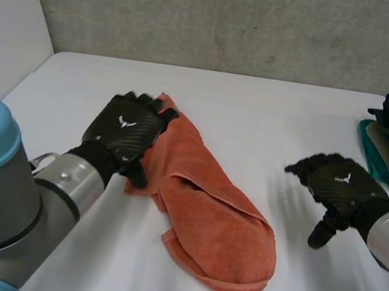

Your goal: Fold the laundry.

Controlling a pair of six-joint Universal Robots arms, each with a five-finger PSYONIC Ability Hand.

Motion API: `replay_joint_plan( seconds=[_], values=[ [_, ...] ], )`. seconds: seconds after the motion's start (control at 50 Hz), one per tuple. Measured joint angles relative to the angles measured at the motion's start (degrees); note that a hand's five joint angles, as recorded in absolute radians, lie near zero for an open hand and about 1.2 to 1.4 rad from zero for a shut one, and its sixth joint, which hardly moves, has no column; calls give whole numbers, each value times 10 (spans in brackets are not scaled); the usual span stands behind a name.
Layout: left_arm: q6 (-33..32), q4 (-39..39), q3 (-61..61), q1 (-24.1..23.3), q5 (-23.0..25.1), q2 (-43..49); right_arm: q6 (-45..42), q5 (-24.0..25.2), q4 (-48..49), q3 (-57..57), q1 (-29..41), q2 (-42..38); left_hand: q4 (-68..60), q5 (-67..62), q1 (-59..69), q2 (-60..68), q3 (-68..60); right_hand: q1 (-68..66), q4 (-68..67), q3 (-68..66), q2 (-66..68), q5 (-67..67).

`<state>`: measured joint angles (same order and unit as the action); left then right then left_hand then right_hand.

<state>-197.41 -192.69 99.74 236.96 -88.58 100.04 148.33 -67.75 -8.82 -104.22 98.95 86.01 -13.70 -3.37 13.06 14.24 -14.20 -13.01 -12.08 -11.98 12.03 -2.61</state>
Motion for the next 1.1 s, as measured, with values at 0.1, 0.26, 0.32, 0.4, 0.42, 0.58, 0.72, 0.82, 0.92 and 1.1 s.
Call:
replay_joint_plan(
  seconds=[0.1, 0.26, 0.32, 0.4, 0.42, 0.58, 0.72, 0.82, 0.92, 1.1],
  values=[
    [-2, -1, 13, 35, 21, 28, 38, -5, -24, 3, 15, -11, 0, 0, 2, 0, 0, 0, 0, 0, 0, 0],
    [4, -5, -17, 85, 100, 126, 183, -22, 34, 13, 52, -84, 0, 0, 2, 0, 0, 0, -1, -2, 1, 0],
    [11, -7, -42, 87, 117, 159, 210, -34, 52, 24, 62, -116, 0, 0, 2, 0, 0, -2, -7, -8, 2, -7],
    [23, -9, -90, 81, 129, 206, 224, -62, 62, 51, 86, -164, -5, -10, 10, 4, -2, -2, -28, -31, 29, -27],
    [25, -9, -100, 79, 129, 214, 225, -68, 63, 55, 91, -172, -23, -30, 33, 18, -17, -2, -31, -33, 31, -30],
    [27, -4, -178, 61, 125, 286, 224, -101, 69, 80, 117, -217, -128, -133, 140, 121, -122, -16, -43, -45, 41, -46],
    [21, -2, -221, 55, 121, 334, 231, -103, 77, 97, 120, -235, -452, -447, 463, 454, -444, -382, -389, -391, 396, -375],
    [20, -8, -264, 53, 122, 348, 226, -104, 93, 125, 125, -237, -548, -515, 499, 541, -539, -503, -559, -557, 550, -528],
    [20, -43, -328, 50, 121, 347, 200, -117, 120, 173, 131, -228, -548, -515, 499, 541, -539, -503, -563, -559, 550, -528],
    [24, -237, -442, 59, 82, 276, 35, -192, 217, 329, 138, -205, -548, -515, 499, 542, -539, -503, -563, -560, 550, -528]
  ],
)
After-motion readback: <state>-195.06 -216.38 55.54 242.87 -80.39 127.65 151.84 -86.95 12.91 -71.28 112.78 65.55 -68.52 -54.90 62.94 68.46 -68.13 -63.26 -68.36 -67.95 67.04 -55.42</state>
